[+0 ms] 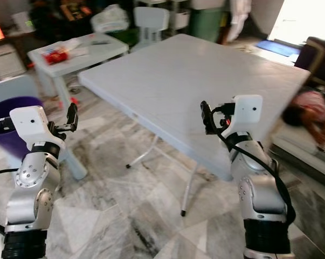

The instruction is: Picking trash to rubbish bin

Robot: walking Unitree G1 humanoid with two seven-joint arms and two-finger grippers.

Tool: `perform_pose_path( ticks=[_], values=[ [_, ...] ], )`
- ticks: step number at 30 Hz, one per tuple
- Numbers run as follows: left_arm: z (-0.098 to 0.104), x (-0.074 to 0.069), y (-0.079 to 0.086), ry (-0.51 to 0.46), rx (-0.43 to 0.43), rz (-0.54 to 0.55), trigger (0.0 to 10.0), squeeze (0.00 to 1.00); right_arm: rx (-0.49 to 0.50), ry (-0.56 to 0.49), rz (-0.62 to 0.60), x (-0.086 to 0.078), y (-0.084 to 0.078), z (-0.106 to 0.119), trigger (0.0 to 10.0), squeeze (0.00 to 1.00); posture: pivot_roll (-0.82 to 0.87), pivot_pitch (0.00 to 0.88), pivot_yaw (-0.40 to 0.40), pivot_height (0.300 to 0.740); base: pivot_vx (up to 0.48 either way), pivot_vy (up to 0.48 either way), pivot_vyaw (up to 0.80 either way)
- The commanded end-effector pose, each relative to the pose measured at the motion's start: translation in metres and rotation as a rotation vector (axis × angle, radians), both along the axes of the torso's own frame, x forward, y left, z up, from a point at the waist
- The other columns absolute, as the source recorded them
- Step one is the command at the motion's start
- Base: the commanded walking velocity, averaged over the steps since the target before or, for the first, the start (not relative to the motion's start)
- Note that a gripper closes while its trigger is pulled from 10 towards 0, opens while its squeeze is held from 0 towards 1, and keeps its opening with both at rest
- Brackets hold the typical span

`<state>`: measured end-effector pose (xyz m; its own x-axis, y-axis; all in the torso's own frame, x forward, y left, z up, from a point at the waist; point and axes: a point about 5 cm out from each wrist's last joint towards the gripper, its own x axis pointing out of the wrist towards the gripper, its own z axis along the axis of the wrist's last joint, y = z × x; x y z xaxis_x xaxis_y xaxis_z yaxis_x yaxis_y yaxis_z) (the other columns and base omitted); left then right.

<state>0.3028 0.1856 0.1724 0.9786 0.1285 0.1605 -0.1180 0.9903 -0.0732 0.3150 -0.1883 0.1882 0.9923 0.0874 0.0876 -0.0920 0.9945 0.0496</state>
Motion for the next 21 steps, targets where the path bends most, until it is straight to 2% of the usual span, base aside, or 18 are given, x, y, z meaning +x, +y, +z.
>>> perform_pose_path(
  ticks=[1,17,21],
  values=[
    [-0.0022,0.0008,0.0007,0.019,-0.007,0.014,10.0,0.00,0.003,-0.009,-0.002,0.0007,0.0017,0.0037,10.0,0.00,-0.01,0.049,-0.012,0.740,0.000,0.000,-0.80],
    [-0.0027,0.0046,0.0050,0.044,-0.102,0.062,10.0,0.00,0.001,-0.009,-0.009,0.0005,0.0002,0.0042,10.0,0.00,-0.01,0.050,-0.012,0.740,0.000,0.000,-0.80],
    [-0.0056,0.0062,0.0088,0.092,-0.144,0.099,10.0,0.00,0.002,-0.009,-0.009,0.0011,0.0002,0.0043,10.0,0.00,-0.01,0.051,-0.011,0.740,0.000,0.000,-0.80]
  ],
)
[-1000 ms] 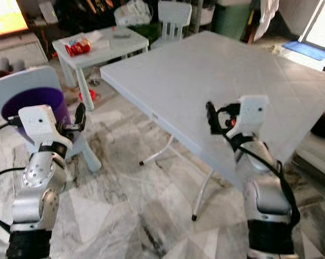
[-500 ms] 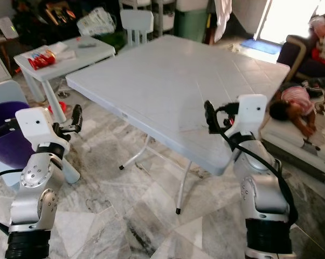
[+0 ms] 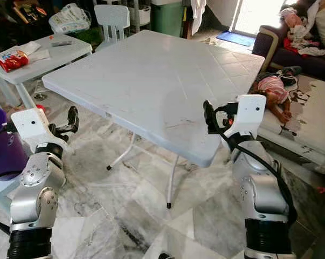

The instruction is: Picking trash to rubbish bin

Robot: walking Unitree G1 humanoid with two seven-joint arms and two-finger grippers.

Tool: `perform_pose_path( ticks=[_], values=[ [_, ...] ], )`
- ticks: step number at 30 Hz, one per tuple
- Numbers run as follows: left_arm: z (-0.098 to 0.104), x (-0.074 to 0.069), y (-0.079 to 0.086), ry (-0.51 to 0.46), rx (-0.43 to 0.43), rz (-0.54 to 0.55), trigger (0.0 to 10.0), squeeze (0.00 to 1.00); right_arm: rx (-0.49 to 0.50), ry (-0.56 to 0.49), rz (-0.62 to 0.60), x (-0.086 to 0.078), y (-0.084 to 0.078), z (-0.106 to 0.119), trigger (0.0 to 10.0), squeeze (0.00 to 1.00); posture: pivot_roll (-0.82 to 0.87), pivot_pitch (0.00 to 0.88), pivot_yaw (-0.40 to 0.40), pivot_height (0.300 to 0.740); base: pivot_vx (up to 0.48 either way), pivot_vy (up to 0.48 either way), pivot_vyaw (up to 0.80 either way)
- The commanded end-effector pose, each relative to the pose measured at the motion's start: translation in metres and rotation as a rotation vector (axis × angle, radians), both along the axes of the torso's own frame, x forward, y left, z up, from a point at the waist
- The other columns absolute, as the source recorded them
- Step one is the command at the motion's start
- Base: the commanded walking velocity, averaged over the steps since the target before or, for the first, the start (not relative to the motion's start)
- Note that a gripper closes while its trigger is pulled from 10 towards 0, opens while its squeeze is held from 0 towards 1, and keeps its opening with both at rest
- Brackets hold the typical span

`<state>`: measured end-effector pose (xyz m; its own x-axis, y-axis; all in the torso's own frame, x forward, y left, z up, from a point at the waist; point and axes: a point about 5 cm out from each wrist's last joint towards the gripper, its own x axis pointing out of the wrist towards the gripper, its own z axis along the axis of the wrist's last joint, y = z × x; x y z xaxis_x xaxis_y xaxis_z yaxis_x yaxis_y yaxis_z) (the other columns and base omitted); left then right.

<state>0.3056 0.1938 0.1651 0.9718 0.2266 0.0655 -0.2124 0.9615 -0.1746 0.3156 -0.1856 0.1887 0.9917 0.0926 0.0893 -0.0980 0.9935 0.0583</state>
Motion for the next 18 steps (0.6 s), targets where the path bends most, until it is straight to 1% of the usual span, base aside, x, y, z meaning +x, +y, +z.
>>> perform_pose_path(
  ticks=[1,9,11,16,18],
  values=[
    [0.0013,0.0038,0.0008,0.021,-0.038,0.012,10.0,0.00,-0.007,-0.008,-0.016,0.0005,-0.0025,0.0039,10.0,0.00,-0.01,0.051,-0.011,0.740,0.000,0.000,-0.80],
    [0.0014,0.0048,0.0004,0.032,-0.057,-0.008,10.0,0.00,-0.011,-0.010,-0.018,0.0005,-0.0028,0.0043,10.0,0.00,-0.01,0.051,-0.011,0.740,0.000,0.000,-0.79],
    [0.0017,0.0051,0.0004,0.036,-0.060,-0.010,10.0,0.00,-0.014,-0.012,-0.017,0.0006,-0.0025,0.0045,10.0,0.00,-0.01,0.051,-0.011,0.740,0.000,0.000,-0.40],
    [0.0019,0.0058,0.0005,0.041,-0.071,-0.014,10.0,0.00,-0.015,-0.013,-0.015,0.0007,-0.0022,0.0046,10.0,0.00,-0.01,0.045,-0.012,0.740,0.000,0.000,0.00],
    [0.0022,0.0059,0.0004,0.043,-0.073,-0.020,10.0,0.00,-0.015,-0.014,-0.015,0.0010,-0.0022,0.0047,10.0,0.00,-0.01,0.045,-0.012,0.740,0.000,0.311,0.00]
  ],
)
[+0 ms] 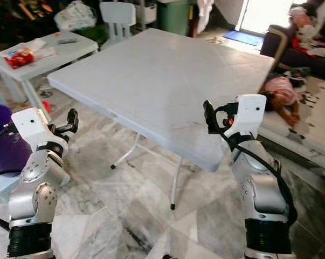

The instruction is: Picking trash to rubbish bin

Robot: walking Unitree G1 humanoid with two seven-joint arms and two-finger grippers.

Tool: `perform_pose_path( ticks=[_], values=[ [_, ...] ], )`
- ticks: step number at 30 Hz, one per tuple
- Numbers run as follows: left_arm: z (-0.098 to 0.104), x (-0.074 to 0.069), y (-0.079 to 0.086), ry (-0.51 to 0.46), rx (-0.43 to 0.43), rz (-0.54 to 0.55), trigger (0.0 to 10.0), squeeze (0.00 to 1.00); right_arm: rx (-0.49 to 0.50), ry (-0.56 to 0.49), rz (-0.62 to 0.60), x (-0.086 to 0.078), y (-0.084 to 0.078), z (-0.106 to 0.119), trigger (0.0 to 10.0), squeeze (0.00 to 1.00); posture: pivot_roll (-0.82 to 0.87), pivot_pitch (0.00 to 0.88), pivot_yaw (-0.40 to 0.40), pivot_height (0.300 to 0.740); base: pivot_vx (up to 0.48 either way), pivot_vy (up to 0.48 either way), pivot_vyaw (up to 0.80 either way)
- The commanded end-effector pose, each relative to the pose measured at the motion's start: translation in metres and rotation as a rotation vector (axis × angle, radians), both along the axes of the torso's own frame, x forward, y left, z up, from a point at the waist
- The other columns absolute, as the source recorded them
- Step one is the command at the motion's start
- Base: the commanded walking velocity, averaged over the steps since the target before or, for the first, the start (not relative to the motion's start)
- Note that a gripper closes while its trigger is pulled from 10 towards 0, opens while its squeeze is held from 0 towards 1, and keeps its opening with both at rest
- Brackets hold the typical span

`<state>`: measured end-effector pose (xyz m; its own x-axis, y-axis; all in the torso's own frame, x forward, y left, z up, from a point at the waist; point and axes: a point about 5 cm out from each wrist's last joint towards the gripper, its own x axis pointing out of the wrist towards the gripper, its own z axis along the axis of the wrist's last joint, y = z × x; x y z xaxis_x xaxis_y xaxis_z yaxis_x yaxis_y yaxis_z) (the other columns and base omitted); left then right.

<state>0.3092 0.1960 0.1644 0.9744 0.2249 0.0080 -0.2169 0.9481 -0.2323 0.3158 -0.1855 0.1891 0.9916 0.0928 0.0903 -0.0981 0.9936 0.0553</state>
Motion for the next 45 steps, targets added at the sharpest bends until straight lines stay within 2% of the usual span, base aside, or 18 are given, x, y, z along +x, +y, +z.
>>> perform_pose_path(
  ticks=[1,16,45],
  values=[
    [0.0028,0.0021,-0.0019,0.001,-0.003,-0.017,10.0,0.00,-0.012,-0.012,-0.015,0.0008,-0.0024,0.0041,10.0,0.00,-0.01,0.044,-0.012,0.740,0.000,0.326,0.00],
    [0.0022,0.0028,-0.0021,0.014,-0.011,-0.024,10.0,0.00,-0.015,-0.010,-0.016,0.0013,-0.0026,0.0040,10.0,0.00,-0.01,0.045,-0.013,0.740,0.000,-0.038,0.00],
    [0.0038,0.0056,0.0000,0.008,-0.021,-0.039,10.0,0.00,-0.016,-0.012,-0.032,0.0007,-0.0048,0.0039,10.0,0.00,-0.01,0.047,-0.008,0.740,0.000,0.463,0.00]
  ],
)
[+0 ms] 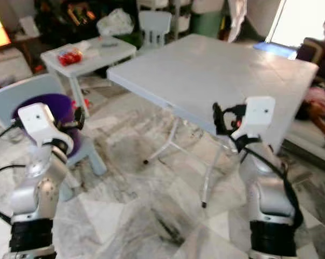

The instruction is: Picking trash to rubbish bin

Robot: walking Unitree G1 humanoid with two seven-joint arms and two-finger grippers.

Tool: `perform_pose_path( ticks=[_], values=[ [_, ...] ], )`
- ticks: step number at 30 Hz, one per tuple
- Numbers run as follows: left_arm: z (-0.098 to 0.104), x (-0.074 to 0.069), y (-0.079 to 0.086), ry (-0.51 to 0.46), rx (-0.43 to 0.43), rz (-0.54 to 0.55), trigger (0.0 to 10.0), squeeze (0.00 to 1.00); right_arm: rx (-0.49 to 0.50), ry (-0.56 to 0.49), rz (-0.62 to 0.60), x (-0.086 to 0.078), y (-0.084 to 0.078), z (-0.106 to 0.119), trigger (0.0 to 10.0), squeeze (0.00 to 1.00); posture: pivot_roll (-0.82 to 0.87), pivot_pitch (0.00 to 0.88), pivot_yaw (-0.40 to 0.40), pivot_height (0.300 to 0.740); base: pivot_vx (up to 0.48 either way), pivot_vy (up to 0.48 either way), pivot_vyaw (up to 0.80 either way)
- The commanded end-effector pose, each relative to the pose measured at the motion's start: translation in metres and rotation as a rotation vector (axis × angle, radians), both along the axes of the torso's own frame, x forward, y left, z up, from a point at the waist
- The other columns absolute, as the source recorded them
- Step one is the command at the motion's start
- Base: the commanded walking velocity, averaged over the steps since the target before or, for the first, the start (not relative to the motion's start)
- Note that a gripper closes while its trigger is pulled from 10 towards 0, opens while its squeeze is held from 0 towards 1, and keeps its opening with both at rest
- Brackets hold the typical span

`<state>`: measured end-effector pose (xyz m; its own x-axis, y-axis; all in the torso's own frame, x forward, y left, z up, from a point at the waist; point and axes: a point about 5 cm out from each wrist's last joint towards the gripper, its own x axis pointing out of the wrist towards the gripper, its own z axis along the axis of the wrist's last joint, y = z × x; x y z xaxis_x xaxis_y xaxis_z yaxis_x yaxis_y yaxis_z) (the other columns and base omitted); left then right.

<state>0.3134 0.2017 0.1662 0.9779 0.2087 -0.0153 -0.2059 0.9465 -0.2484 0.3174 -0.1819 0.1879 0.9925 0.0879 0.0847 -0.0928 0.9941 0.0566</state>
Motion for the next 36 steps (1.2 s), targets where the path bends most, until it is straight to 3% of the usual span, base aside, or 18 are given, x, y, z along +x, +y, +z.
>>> perform_pose_path(
  ticks=[1,12,25,36],
  values=[
    [0.002,0.002,-0.006,-0.013,-0.001,-0.029,10.0,0.00,-0.017,-0.017,-0.028,-0.001,-0.009,0.005,10.0,0.00,-0.01,0.047,-0.008,0.740,0.000,0.000,0.00],
    [0.007,0.005,-0.006,-0.033,0.000,-0.073,10.0,0.00,-0.018,-0.009,-0.039,0.000,-0.010,0.005,10.0,0.00,-0.02,0.045,-0.004,0.740,0.000,0.000,0.00],
    [0.009,0.010,0.000,-0.032,0.016,-0.078,10.0,0.00,-0.021,-0.004,-0.035,0.000,-0.010,0.005,10.0,0.00,-0.02,0.043,0.000,0.740,0.000,0.000,-0.80],
    [0.014,0.015,0.003,-0.074,0.092,-0.073,10.0,0.00,-0.025,-0.007,-0.034,0.000,-0.010,0.005,10.0,0.00,-0.02,0.038,-0.004,0.740,0.000,0.000,-0.80]
  ],
)
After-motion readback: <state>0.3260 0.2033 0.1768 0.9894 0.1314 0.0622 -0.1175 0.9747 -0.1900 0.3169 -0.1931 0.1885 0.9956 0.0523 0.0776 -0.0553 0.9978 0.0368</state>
